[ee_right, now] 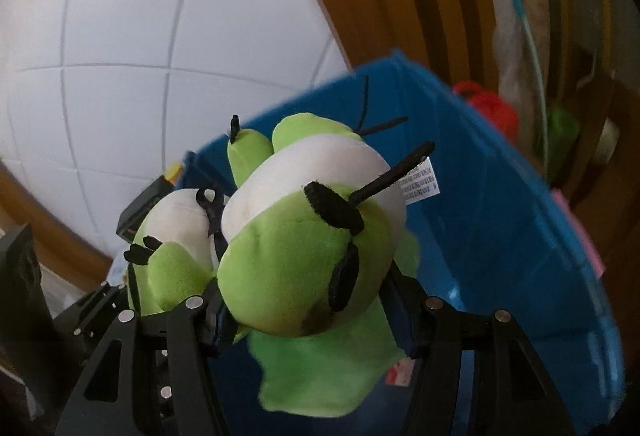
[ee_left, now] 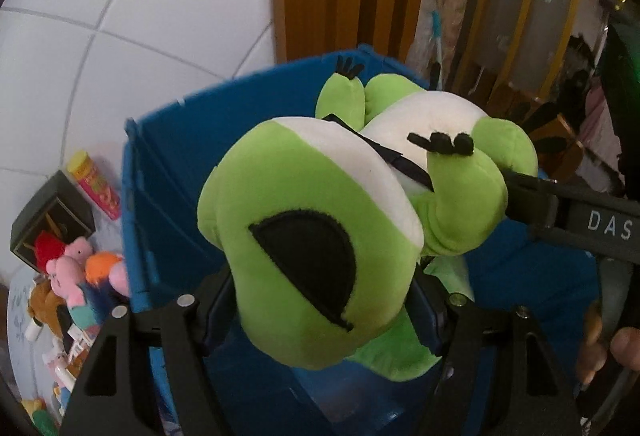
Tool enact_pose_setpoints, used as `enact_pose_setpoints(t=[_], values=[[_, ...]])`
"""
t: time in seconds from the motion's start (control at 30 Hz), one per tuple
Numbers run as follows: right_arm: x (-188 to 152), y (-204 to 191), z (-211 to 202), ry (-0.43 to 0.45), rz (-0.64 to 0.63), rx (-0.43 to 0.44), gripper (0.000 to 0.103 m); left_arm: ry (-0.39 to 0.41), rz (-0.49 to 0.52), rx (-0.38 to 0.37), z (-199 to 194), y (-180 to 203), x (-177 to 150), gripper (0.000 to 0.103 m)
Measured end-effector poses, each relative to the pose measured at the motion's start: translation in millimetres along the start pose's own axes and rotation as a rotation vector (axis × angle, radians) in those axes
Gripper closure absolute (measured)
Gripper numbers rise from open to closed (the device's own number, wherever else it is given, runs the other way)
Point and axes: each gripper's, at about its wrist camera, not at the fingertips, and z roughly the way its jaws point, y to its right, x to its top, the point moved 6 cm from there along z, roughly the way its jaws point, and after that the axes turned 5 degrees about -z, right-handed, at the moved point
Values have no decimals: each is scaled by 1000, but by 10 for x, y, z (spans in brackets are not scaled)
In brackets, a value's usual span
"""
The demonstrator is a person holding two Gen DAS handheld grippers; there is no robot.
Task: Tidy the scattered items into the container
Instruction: 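Lift the frog plush with the right tool and carry it over the crate, then open the right tool to drop the frog plush into the crate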
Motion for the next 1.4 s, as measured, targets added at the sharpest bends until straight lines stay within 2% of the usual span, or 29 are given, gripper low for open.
enact_pose_setpoints(t=[0.1, 0.17, 0.2, 0.3, 0.43, 0.5, 0.9, 1.13, 1.23, 1.4], values=[[-14, 118, 123, -27, 14, 12, 43, -27, -13, 20, 176, -30, -64, 30], [-28, 152, 175, -39, 12, 12, 43, -34, -26, 37, 231, -26, -59, 25], [-44, 170, 195, -45, 12, 11, 41, -37, -33, 44, 256, -21, -55, 21], [-93, 183, 272, -68, 16, -10, 31, -43, -47, 61, 264, 59, -23, 20], [-122, 135, 335, -86, 0, -35, 28, -55, -32, 71, 290, 116, -81, 18], [-73, 236, 437, -85, 3, -42, 23, -60, -30, 77, 294, 127, -110, 18], [-41, 393, 472, -85, 12, -130, 21, -59, -51, 68, 222, 45, -171, 18], [-88, 213, 423, -85, -5, -150, 20, -32, -70, 58, 32, -99, -194, 18], [-96, 51, 361, -75, -19, -152, 4, -17, -88, 40, -115, -213, -210, 18], [-102, -358, 244, -52, -52, -156, 3, 29, -112, 29, -469, -501, -250, 18]])
